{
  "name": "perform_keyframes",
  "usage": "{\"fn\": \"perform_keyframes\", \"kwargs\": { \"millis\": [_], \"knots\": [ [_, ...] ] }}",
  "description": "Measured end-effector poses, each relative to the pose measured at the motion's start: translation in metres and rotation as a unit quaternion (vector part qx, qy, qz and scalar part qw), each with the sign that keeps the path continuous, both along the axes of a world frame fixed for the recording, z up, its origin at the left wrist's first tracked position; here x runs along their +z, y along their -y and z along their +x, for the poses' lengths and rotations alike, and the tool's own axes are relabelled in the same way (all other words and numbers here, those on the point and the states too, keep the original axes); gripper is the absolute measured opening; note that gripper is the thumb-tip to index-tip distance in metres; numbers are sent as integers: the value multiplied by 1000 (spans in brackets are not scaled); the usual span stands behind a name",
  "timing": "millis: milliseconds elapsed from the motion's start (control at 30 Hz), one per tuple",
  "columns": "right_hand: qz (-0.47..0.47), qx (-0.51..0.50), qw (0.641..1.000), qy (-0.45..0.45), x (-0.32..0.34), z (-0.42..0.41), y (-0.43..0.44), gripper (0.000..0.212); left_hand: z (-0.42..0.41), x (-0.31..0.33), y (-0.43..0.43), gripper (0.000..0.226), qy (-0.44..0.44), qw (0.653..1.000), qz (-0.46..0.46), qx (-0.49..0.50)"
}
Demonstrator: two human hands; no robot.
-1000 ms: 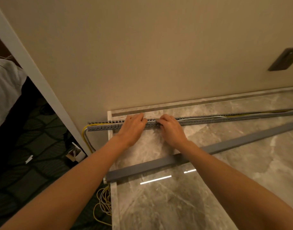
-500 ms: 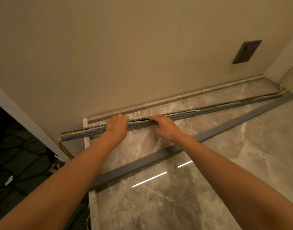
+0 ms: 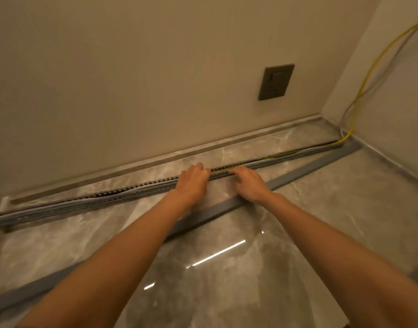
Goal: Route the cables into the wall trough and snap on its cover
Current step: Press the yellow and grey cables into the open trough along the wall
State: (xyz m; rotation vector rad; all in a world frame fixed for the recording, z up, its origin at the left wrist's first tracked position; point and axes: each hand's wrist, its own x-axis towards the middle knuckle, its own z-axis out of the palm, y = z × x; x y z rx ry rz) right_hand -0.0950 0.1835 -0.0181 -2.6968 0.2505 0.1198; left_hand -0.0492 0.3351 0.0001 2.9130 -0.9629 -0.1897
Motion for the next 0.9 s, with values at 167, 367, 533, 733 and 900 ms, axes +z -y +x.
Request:
{"fn": "perform_keyframes", "kwargs": {
  "millis": [167, 367, 533, 733, 900],
  "knots": [
    [-17, 22, 1000, -5, -3, 5, 87, 49, -2, -4, 73, 34, -6, 996, 57, 72],
    [-18, 59, 998, -15, -1, 10, 147, 49, 4, 5, 128, 32, -7, 982, 149, 115],
    [20, 87, 996, -26, 1, 10, 168, 56, 0, 6, 179, 33, -15, 992, 117, 50],
    [-24, 128, 991, -4, -6, -5, 185, 67, 10, 4, 205, 30, -3, 992, 123, 36],
    [17, 55, 996, 63, -6, -1, 209, 57, 19, 8, 228, 32, -16, 986, 156, 61]
  ]
}}
